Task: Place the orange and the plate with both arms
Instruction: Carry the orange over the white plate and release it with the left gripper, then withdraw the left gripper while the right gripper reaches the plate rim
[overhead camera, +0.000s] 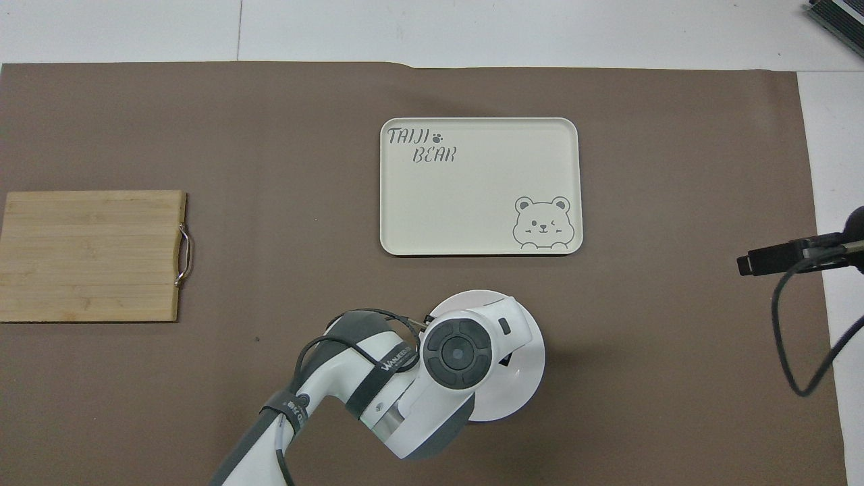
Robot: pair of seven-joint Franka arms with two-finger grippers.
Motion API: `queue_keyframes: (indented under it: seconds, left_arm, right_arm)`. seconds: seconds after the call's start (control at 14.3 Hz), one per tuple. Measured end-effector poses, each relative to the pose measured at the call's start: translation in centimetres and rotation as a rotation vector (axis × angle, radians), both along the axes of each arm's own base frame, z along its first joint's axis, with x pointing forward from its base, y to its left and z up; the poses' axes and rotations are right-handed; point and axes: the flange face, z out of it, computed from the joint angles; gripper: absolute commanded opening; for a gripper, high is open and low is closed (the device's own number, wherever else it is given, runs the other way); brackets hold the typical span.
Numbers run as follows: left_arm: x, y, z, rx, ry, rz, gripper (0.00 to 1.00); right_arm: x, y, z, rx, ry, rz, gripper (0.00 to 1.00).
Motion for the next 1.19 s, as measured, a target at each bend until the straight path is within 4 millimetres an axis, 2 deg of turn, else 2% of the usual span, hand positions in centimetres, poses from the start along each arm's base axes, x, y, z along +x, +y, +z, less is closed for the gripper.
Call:
queue_keyframes:
  seconds: [0.07, 0.14, 0.35, 0.49, 0.7, 0.77, 0.91, 1.05, 1.19]
  left_arm:
    - [-0.6, -0.5, -0.5, 0.002, 0.003, 0.005, 0.84]
    - [-0.9, -0.8, -0.8, 0.003, 0.004, 0.008, 1.00]
    - [-1.4, -1.2, -0.7, 0.001, 0.005, 0.012, 1.00]
    - [-1.1, -1.1, -0.5, -0.002, 0.001, 0.019, 1.00]
    - [0.1, -0.1, 1.6, -0.012, -0.007, 0.045, 1.00]
    - [1.0, 0.8, 2.8, -0.014, -0.006, 0.065, 1.00]
    - [3.9, 4.3, 5.6, -0.018, -0.004, 0.130, 1.00]
    - [7.3, 8.6, 7.8, -0.017, -0.012, 0.157, 1.00]
    - [10.8, 13.8, 9.1, -0.011, -0.024, 0.160, 1.00]
  right_arm:
    - [0.3, 0.2, -1.5, 0.012, -0.002, -0.001, 1.00]
    - [0.7, 0.7, -3.0, 0.024, 0.000, 0.003, 1.00]
    - [1.4, 2.9, -7.4, 0.088, 0.035, 0.010, 1.00]
    - [1.4, 3.6, -10.2, 0.141, 0.050, -0.011, 1.00]
    - [1.1, 5.5, -14.3, 0.158, 0.057, 0.001, 1.00]
    - [0.9, 6.4, -15.3, 0.167, 0.065, 0.007, 1.00]
    - [0.5, 8.1, -17.0, 0.186, 0.072, 0.014, 1.00]
    - [0.0, 9.2, -18.6, 0.234, 0.084, -0.007, 1.00]
    - [-0.5, 10.7, -20.8, 0.284, 0.087, -0.014, 1.00]
